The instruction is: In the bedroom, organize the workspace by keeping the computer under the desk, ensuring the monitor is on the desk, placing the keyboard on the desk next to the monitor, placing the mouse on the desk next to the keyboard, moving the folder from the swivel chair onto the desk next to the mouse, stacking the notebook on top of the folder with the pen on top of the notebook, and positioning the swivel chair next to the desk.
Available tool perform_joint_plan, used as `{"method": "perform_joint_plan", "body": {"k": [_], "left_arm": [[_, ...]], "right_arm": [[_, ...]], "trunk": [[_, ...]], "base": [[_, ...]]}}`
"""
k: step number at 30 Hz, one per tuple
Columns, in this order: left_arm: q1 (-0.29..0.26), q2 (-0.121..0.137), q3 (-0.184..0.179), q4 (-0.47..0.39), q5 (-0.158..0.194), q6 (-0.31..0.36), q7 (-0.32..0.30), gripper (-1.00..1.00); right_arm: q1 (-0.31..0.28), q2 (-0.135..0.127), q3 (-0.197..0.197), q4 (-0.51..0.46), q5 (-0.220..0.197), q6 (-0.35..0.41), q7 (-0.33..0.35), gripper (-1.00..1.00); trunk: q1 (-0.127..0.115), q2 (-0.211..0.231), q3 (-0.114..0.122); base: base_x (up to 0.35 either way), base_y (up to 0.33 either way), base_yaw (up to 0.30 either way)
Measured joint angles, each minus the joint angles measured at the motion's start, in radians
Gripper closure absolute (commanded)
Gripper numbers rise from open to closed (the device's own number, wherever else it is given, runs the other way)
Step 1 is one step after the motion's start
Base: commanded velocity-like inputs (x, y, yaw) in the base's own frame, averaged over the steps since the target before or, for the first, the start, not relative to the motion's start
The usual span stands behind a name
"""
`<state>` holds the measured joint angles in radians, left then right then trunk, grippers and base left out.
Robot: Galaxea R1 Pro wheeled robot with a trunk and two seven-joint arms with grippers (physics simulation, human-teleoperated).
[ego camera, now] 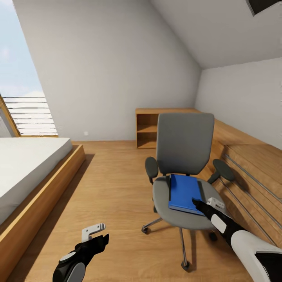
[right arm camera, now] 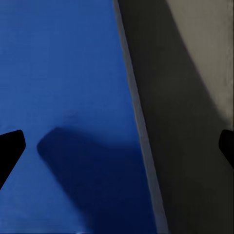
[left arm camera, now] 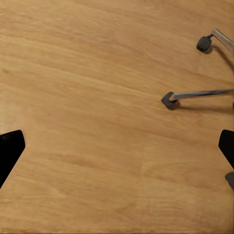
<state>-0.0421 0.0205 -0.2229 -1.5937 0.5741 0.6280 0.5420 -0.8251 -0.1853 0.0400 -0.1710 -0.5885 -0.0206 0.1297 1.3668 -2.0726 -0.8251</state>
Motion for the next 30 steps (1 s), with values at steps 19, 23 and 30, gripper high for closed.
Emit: {"method": "perform_joint_plan", "body": {"k": [19, 23, 30], "left_arm": [[0.000, 0.000, 0.001, 0.002, 0.002, 0.001, 0.001, -1.00], [0.000, 0.000, 0.001, 0.002, 0.000, 0.000, 0.001, -1.00], [0.000, 0.000, 0.001, 0.002, -0.001, 0.000, 0.001, -1.00]], "right_arm": [[0.000, -0.001, 0.000, 0.008, -0.001, 0.000, 0.001, -1.00], [0.000, -0.001, 0.000, 0.009, -0.002, -0.001, 0.002, -1.00], [0.000, -0.001, -0.014, 0.061, -0.002, -0.002, 0.000, -1.00]], "trunk": [[-0.001, 0.000, 0.000], [-0.001, 0.000, 0.000], [-0.027, 0.049, 0.022]], "base": [[-0.043, 0.000, 0.000], [0.000, 0.000, 0.000], [0.000, 0.000, 0.000]]}}
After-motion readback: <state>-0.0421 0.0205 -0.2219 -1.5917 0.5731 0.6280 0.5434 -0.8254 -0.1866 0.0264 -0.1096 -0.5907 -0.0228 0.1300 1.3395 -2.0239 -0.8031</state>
